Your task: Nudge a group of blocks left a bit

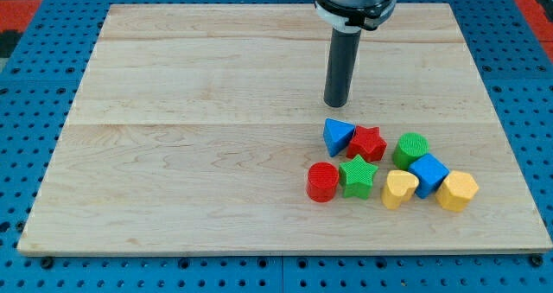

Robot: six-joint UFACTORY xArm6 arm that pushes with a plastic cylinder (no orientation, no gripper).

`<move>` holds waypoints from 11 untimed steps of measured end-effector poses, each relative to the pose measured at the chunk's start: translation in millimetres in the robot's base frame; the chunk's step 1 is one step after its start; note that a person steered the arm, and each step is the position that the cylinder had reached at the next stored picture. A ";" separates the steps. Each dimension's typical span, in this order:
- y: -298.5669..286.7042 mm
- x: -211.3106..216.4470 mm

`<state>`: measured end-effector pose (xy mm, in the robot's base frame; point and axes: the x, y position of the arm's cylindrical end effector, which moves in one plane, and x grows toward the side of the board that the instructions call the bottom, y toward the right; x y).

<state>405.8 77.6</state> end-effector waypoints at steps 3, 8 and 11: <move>-0.7 -7.3; 189.2 127.7; 210.3 140.7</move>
